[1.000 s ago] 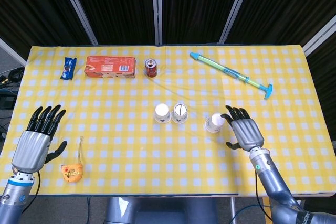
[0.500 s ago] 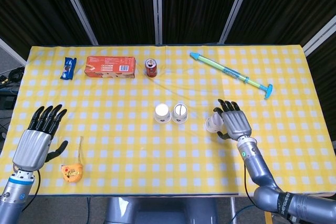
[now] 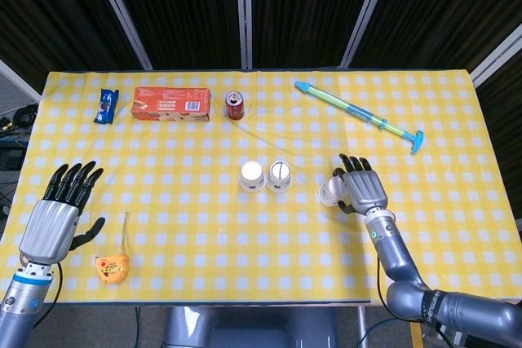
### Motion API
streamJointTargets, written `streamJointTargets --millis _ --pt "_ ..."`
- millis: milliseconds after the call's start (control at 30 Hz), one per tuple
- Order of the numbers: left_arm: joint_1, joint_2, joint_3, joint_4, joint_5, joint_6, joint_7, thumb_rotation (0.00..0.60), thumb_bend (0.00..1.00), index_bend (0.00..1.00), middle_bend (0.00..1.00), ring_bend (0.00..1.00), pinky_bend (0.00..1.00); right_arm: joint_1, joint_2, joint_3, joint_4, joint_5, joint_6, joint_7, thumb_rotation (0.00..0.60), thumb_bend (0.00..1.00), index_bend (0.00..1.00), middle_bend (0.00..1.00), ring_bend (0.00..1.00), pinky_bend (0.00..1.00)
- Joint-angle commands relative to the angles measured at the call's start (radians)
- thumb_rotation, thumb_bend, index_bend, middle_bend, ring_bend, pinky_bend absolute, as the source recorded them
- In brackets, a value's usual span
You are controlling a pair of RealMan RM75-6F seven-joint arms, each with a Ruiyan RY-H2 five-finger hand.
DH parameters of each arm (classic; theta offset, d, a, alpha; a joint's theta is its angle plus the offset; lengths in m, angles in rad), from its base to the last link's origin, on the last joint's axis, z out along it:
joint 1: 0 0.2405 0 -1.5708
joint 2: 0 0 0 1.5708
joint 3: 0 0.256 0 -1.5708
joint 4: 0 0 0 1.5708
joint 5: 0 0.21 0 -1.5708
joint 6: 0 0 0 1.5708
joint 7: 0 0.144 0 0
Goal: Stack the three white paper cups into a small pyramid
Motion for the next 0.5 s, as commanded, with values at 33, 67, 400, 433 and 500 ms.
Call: streamJointTargets --millis 33,67,400,433,500 --pt "0.005 0.002 -0.004 -0.001 0.008 -0.002 -0.003 0.600 0.31 0.00 0.00 0.00 0.00 0.007 -0.020 -0.008 0.026 -0.006 0.010 0.006 0.600 0.25 0.34 0.03 0.00 0.07" --pt "0.006 0.002 -0.005 0.000 0.010 -0.004 -0.004 0.600 0.31 0.00 0.00 0.00 0.00 0.007 -0.025 -0.009 0.031 -0.011 0.015 0.009 0.600 0.27 0.36 0.05 0.00 0.08" --pt "0.018 0.006 -0.022 0.001 0.016 -0.013 -0.015 0.600 0.31 0.00 0.00 0.00 0.00 0.006 -0.018 0.010 -0.011 -0.099 0.077 0.045 0.600 0.31 0.46 0.13 0.00 0.15" --pt "0.020 0.007 -0.023 0.001 0.016 -0.014 -0.016 0.600 0.31 0.00 0.00 0.00 0.00 0.008 -0.010 0.017 -0.028 -0.109 0.084 0.049 0.600 0.31 0.46 0.13 0.00 0.15" --pt "0.021 0.008 -0.026 0.001 0.017 -0.015 -0.018 0.600 0.31 0.00 0.00 0.00 0.00 0.012 0.002 0.032 -0.059 -0.122 0.094 0.053 0.600 0.31 0.46 0.13 0.00 0.15"
